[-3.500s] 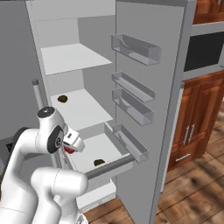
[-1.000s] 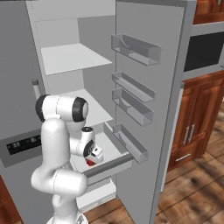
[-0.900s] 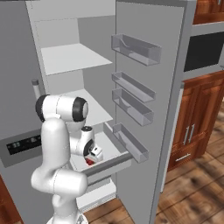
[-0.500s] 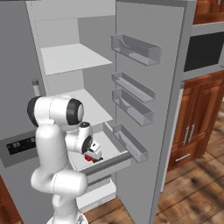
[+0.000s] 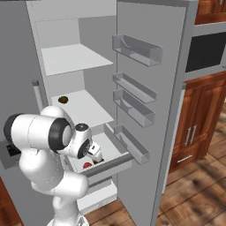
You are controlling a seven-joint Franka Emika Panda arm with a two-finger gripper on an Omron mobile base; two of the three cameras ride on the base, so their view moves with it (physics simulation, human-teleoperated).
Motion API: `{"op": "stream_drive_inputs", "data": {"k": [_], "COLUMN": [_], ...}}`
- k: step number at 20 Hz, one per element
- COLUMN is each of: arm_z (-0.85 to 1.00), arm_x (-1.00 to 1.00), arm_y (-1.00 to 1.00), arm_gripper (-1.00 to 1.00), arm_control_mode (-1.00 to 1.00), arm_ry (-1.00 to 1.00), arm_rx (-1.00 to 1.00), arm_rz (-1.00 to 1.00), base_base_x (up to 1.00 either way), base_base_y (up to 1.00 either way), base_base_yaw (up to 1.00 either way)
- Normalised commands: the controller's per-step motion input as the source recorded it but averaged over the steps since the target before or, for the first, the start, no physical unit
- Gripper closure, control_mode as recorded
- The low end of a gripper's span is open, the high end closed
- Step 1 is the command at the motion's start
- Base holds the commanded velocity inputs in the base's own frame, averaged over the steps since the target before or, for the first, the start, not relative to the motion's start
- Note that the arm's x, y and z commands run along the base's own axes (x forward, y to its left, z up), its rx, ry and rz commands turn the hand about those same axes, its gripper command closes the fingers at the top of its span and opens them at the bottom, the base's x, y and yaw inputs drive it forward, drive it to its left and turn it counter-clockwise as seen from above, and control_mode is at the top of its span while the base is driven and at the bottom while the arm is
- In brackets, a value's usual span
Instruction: Place the avocado and bell pepper inside the fridge drawer. Close the drawer after placing the vegetables.
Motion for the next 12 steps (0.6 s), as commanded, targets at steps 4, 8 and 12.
{"op": "stream_drive_inputs", "data": {"k": [4, 8, 12], "arm_z": [0.64, 0.55, 0.00], "arm_x": [-0.65, -0.70, -0.79], "arm_y": [-0.51, -0.49, -0.57], "arm_gripper": [-1.00, -1.00, -1.00], "arm_control_mode": [-1.00, -1.00, -1.00], "arm_ry": [-0.09, -0.07, -0.01], "arm_rx": [0.07, 0.10, 0.11], "arm_rz": [-0.02, -0.02, -0.10], "base_base_x": [0.00, 0.00, 0.00], "base_base_y": [0.00, 0.00, 0.00], "base_base_yaw": [0.00, 0.00, 0.00]}}
